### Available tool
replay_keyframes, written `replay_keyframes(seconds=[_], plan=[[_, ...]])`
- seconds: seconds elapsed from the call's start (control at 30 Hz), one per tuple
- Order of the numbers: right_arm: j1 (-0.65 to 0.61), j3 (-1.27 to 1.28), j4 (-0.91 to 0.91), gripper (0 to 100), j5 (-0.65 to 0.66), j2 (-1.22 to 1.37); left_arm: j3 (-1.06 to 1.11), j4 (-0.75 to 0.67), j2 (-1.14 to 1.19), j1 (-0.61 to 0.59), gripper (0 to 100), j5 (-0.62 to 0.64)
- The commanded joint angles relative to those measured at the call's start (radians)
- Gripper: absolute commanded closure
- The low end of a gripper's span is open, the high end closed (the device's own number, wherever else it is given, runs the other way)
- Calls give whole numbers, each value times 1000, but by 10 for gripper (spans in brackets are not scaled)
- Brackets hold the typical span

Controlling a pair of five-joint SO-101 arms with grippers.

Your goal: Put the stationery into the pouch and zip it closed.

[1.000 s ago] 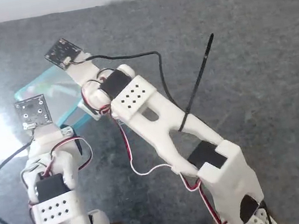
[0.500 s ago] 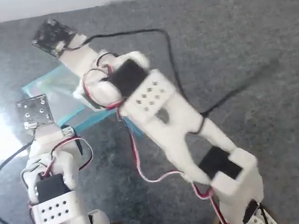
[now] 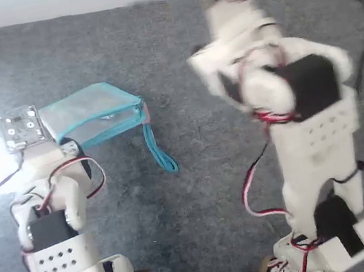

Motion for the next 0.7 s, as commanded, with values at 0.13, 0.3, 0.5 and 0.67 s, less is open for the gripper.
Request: replay_keyframes(seconds=[0.13,0.3,0.5,0.67], plan=[[61,396,-179,684,74,-59,-334,106,-17,0,989,15],[59,743,-443,735,80,-151,-492,178,-15,0,989,15],[-28,1266,-806,692,80,-325,-573,184,-8,0,989,15],[-96,1524,-1047,682,74,-440,-578,186,-8,0,989,15]])
